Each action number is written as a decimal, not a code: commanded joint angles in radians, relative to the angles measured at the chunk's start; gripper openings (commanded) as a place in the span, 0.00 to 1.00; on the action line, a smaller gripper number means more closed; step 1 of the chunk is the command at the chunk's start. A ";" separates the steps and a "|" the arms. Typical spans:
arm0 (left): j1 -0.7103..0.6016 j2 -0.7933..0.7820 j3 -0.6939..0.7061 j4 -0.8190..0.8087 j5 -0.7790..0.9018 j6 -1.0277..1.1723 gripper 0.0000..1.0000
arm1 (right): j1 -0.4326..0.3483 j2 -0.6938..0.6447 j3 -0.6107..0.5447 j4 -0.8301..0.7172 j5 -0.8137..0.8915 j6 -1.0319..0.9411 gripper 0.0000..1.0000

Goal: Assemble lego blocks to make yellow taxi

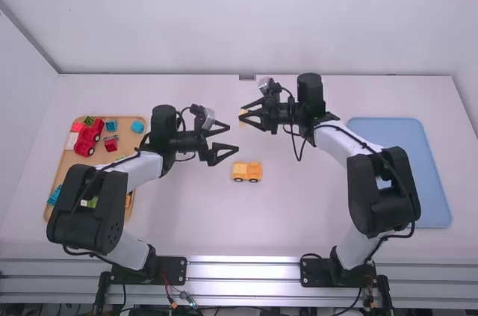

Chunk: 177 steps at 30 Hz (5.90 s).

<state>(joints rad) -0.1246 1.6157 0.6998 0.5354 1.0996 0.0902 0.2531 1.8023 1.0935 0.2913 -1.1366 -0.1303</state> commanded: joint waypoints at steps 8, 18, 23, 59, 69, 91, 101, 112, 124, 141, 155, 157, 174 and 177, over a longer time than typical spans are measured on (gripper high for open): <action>0.005 0.004 0.024 -0.080 -0.274 0.117 1.00 | 0.027 -0.128 0.074 -0.594 0.779 -0.274 0.02; 0.008 0.004 0.090 -0.155 -0.274 0.102 1.00 | 0.145 -0.003 0.085 -0.958 1.091 -0.537 0.04; 0.035 -0.002 0.105 -0.203 -0.212 0.165 0.99 | 0.193 0.092 0.085 -0.984 1.150 -0.671 0.00; 0.207 -0.035 0.087 -0.684 0.294 1.157 0.99 | -0.060 -0.022 -0.010 -0.962 0.497 -1.175 0.99; 0.024 0.048 0.077 -0.530 0.182 1.063 0.99 | -0.284 -0.022 -0.284 -0.687 0.230 -1.333 0.99; -0.002 0.089 0.076 -0.520 0.224 1.051 0.99 | -0.305 0.225 -0.238 -0.643 0.194 -1.513 0.60; -0.002 0.089 0.074 -0.518 0.239 1.050 0.99 | -0.330 0.233 -0.269 -0.570 0.187 -1.461 0.54; 0.005 0.089 0.074 -0.523 0.250 1.051 0.99 | -0.332 0.233 -0.298 -0.506 0.168 -1.418 0.43; -0.006 0.090 0.027 -0.461 0.171 1.050 0.99 | -0.332 0.224 -0.272 -0.551 0.116 -1.370 0.17; -0.047 0.269 -0.069 -0.060 0.126 0.908 0.99 | -0.165 -0.036 -0.151 -0.747 0.195 -1.232 0.12; -0.102 0.449 0.098 -0.135 0.040 0.834 0.99 | -0.013 -0.050 -0.362 -0.346 0.248 -1.006 0.11; -0.106 0.468 0.114 -0.163 0.051 0.870 0.99 | 0.002 -0.049 -0.386 -0.285 0.253 -0.964 0.11; -0.149 0.533 0.106 -0.112 0.024 0.878 0.86 | 0.015 -0.008 -0.426 -0.156 0.270 -0.891 0.10; -0.150 0.533 0.106 -0.108 0.006 0.879 0.79 | 0.015 -0.008 -0.426 -0.156 0.273 -0.891 0.09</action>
<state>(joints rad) -0.2722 2.1407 0.8116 0.4267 1.1084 0.9745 0.2699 1.7729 0.6739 0.1356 -0.8539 -1.0252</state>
